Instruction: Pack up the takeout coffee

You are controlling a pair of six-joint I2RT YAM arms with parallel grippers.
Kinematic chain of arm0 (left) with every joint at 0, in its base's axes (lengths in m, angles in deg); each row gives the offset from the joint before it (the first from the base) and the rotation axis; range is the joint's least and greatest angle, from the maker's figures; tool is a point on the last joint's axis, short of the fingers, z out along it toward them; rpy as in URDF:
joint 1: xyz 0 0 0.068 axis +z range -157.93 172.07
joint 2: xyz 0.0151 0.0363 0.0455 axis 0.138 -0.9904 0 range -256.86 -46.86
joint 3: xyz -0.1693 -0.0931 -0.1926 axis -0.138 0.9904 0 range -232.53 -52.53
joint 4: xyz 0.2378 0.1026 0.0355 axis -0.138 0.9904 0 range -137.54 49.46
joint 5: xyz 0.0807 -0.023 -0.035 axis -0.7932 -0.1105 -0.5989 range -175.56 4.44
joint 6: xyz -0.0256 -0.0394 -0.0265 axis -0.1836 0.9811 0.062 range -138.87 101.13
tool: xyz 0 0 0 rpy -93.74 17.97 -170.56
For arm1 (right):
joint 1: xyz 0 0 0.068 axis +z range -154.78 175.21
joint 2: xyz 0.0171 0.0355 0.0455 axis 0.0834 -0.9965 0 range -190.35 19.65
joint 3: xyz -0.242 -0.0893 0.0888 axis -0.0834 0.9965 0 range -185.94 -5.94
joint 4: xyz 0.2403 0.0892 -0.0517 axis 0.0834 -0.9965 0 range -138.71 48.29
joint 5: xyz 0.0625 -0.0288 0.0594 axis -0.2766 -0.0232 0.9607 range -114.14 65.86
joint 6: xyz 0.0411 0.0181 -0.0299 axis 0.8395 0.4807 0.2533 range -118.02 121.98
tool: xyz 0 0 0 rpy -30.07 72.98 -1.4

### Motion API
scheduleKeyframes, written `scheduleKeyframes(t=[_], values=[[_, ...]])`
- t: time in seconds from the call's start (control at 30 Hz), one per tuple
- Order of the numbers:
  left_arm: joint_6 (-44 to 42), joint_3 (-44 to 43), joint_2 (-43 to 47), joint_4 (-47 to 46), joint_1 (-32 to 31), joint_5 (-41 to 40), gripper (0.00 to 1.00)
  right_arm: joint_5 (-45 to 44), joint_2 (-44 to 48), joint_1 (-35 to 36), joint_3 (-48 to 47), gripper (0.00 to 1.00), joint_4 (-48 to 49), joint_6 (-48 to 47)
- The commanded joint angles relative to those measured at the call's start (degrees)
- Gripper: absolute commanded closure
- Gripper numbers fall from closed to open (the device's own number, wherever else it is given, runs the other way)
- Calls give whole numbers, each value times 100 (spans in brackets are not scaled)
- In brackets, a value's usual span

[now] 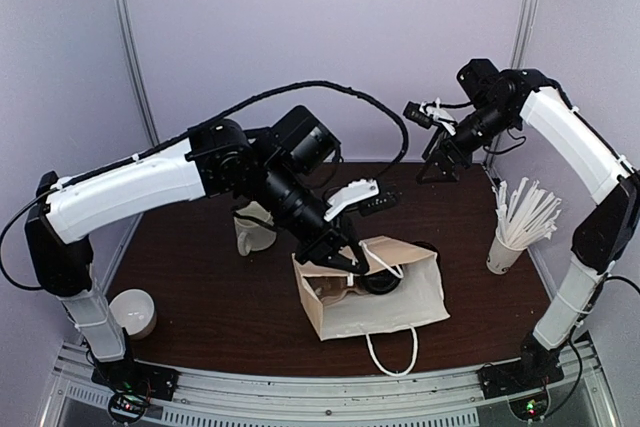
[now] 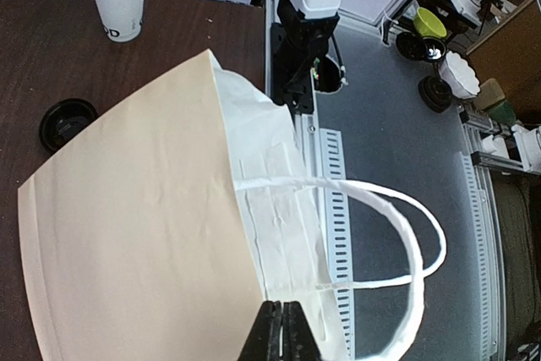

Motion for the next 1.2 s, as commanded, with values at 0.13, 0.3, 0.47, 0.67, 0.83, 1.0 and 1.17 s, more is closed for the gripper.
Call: scheduleKeyframes(t=[0.13,0.3,0.47,0.67,0.83,1.0,1.17], values=[[40,353,327,-415,-321,-326,100,240,536,-32,599,6,285,-10],[40,251,307,-425,-314,-660,100,217,709,-32,730,6,350,-14],[-268,-161,139,-38,-169,-1039,100,171,768,-32,631,6,299,3],[-421,-303,54,-27,387,-1115,100,-25,889,-37,700,6,295,12],[-404,-374,-163,-199,1037,-1070,97,-117,1014,-49,820,6,383,30],[-165,-897,-550,-61,1433,-1550,80,-166,1079,-55,858,5,359,38],[35,-848,-467,-358,1479,-2271,44,-229,1243,-98,1014,5,396,55]])
